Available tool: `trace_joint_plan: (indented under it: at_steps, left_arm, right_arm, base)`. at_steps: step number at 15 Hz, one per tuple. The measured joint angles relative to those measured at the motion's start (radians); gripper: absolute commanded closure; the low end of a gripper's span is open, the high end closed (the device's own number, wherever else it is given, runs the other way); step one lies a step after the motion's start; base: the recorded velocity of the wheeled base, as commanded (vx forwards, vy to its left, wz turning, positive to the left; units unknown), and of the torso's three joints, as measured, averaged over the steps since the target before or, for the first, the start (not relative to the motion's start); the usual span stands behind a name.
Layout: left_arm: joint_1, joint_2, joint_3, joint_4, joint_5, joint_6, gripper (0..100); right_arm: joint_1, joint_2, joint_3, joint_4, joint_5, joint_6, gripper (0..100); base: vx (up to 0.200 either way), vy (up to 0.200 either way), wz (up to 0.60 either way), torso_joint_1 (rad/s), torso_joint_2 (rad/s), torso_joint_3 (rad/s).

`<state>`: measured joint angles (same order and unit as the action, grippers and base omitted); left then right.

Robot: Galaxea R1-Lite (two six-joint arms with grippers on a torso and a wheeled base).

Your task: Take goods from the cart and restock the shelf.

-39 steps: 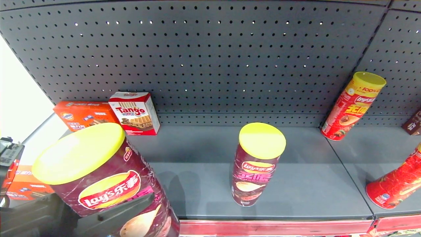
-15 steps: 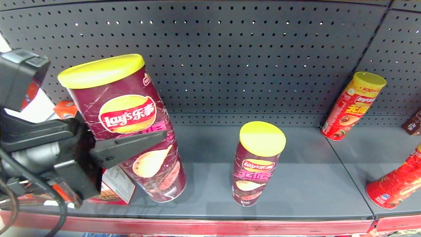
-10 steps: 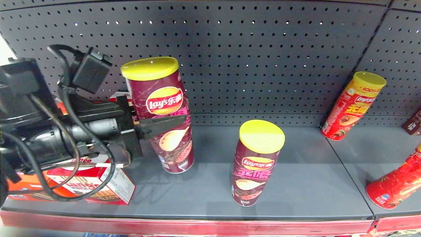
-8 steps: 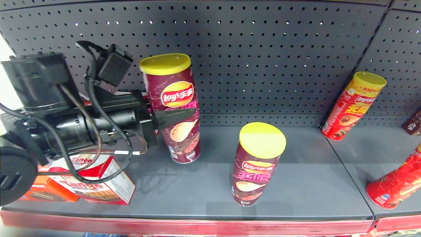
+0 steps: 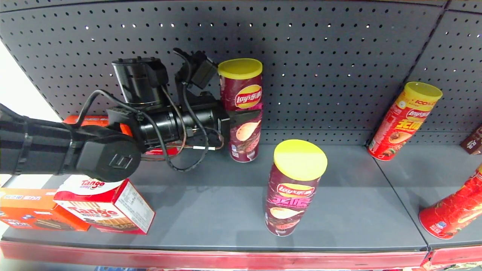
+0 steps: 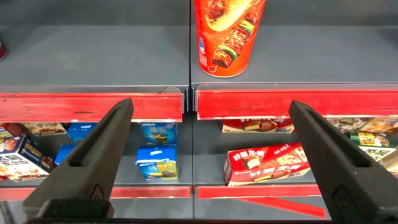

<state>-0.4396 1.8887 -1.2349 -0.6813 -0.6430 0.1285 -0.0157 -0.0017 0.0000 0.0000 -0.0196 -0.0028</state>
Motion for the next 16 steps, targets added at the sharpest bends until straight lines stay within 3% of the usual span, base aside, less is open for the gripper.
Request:
trace_joint_plan:
  at_steps: [5,11,16]
  left_arm:
    - [-0.003,0.137,-0.129,-0.001,0.001,0.005,100]
    - [-0.011,0.219,-0.156,-0.084,0.000,0.008,100]
    - [-0.020,0.244,-0.151,-0.087,-0.001,0.009,100]
  right_arm:
    - [0.001,0.000,0.000,0.000,0.000,0.000,0]
    - [0.000,0.000,0.000,0.000,0.001,0.000,0]
    - [0.000,0.000,0.000,0.000,0.000,0.000,0]
  base:
    - [0.000,0.000,0.00,0.000,0.00,0.000]
    - [0.000,0.000,0.00,0.000,0.00,0.000]
    - [0.000,0.000,0.00,0.000,0.00,0.000]
